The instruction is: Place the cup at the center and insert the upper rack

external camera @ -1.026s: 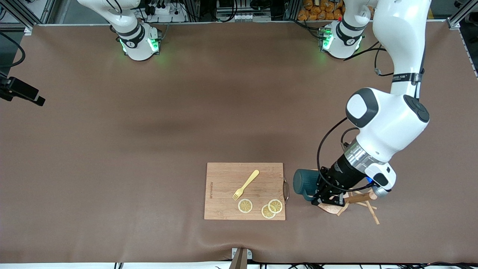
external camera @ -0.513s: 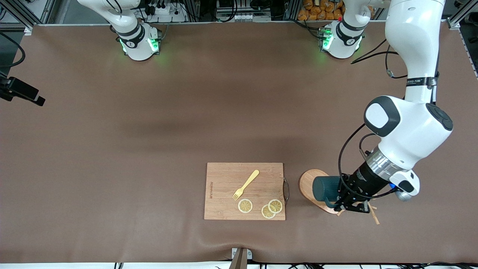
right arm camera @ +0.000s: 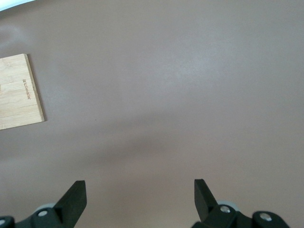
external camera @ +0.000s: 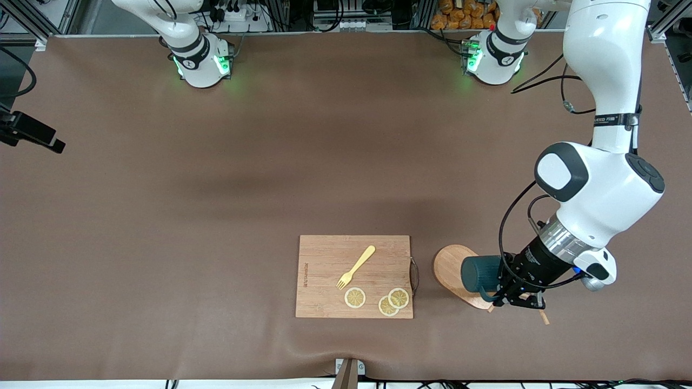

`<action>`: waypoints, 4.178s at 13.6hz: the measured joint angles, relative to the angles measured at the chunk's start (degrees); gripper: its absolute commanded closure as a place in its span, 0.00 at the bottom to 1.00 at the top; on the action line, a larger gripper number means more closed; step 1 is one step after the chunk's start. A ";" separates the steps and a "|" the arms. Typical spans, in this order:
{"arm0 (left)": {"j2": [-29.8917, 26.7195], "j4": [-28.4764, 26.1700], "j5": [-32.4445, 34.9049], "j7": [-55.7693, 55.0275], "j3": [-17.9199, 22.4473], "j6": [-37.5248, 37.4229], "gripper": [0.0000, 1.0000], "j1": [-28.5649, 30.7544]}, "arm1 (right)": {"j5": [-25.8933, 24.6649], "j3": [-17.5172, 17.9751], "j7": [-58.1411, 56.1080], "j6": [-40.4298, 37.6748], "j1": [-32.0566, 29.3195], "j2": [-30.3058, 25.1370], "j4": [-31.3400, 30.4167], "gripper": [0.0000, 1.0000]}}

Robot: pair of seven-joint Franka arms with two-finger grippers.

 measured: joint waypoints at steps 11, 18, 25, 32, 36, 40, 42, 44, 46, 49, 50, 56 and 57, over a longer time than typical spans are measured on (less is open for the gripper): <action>0.00 -0.65 0.00 -0.08 -0.06 -1.06 0.00 2.80 | 0.00 0.00 0.00 0.00 0.00 0.00 0.00 0.00; -0.82 -0.58 0.00 -0.12 0.00 -1.66 0.00 3.13 | 0.00 0.00 0.00 0.00 0.00 0.00 0.00 0.00; -8.71 -0.12 11.77 0.92 -0.01 -17.18 0.00 3.16 | 0.00 0.01 0.00 0.00 0.00 0.00 0.00 0.00; -17.79 -1.38 13.59 27.18 0.13 -38.37 0.00 5.72 | 0.01 0.01 0.00 0.00 0.00 0.00 0.00 0.00; -24.03 -5.23 17.98 41.58 0.03 -44.46 0.00 6.69 | 0.02 0.02 0.00 0.00 0.01 0.00 0.00 0.00; -28.08 -6.33 21.75 58.48 -0.52 -52.43 0.00 6.34 | 0.02 0.02 0.00 0.00 0.01 0.00 0.00 0.00; -29.28 -6.37 22.58 65.46 -0.61 -55.22 0.00 6.19 | 0.03 0.01 0.00 0.00 0.01 0.00 0.00 0.00; -30.51 -6.40 25.16 71.59 -0.92 -57.42 0.00 5.22 | 0.03 0.00 0.00 0.00 0.01 0.00 0.00 0.00; -32.17 -6.40 27.21 77.16 -2.40 -58.94 0.00 4.82 | 0.03 0.00 0.00 0.00 0.00 0.00 0.00 0.00; -34.21 -6.40 27.60 83.19 -2.95 -62.03 0.00 4.59 | 0.03 0.00 0.00 0.00 0.01 0.00 0.00 0.00; -34.71 -6.41 27.63 83.93 -2.93 -62.71 0.00 4.59 | 0.03 0.00 0.00 0.00 0.01 0.00 0.00 0.00; -35.42 -5.95 27.68 84.55 -2.77 -64.53 0.00 5.20 | 0.03 0.00 0.00 0.00 0.00 0.00 0.00 0.00; -35.39 -5.87 27.68 84.55 -2.78 -64.53 0.00 5.20 | 0.03 0.00 0.00 0.00 0.01 0.00 0.00 0.00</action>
